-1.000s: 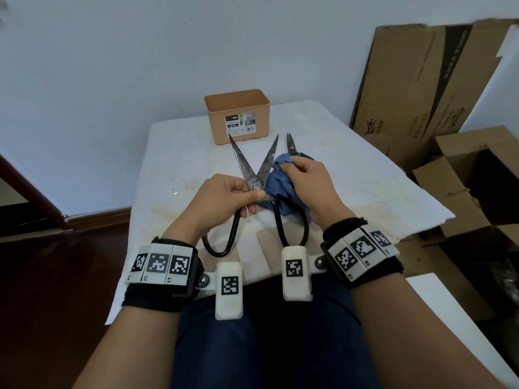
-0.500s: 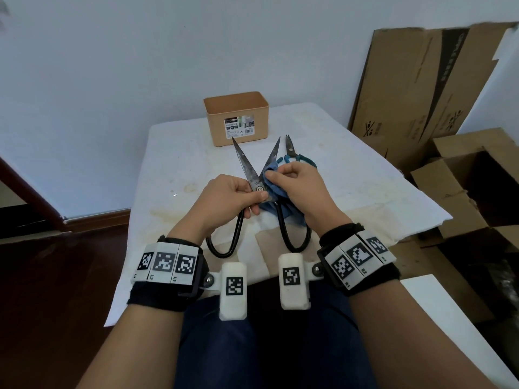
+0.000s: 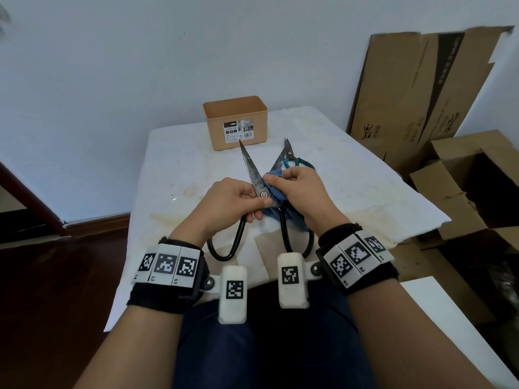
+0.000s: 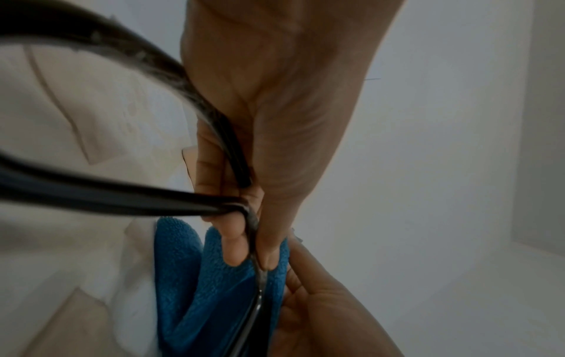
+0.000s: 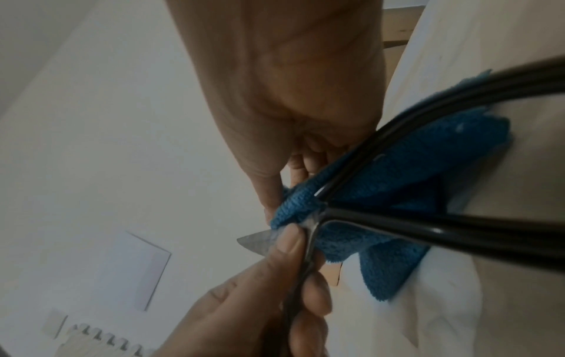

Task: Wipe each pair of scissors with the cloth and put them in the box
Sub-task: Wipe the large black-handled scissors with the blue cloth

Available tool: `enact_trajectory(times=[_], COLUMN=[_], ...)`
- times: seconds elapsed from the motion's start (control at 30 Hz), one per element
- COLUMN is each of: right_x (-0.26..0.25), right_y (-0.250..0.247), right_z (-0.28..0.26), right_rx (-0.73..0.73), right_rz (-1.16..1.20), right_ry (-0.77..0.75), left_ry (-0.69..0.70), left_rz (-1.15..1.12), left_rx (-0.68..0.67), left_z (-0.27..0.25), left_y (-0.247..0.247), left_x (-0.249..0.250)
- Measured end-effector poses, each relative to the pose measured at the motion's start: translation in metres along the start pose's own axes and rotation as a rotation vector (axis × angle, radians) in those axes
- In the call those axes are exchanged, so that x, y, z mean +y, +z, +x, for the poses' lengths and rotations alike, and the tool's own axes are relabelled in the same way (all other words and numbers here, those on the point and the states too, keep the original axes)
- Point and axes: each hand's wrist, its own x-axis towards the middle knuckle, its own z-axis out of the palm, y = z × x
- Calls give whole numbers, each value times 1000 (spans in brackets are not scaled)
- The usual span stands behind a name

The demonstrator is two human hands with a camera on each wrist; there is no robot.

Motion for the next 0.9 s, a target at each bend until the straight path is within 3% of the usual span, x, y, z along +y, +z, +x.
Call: enact_trajectory(times=[0.57,0.77,0.9], right_x=[6,8,10], right_y=[0,-1,-8], right_z=[6,5,7], right_rx=[7,-21,43], right_rz=[-100,-52,74], right_ry=[-7,51,146], left_ry=[-6,-27,-51], left_rz=[49,-47,-82], left_rx=[21,21,26], left_z=[-1,-4,-7], left_y=[2,1,-2], left_x=[-7,-7,-8])
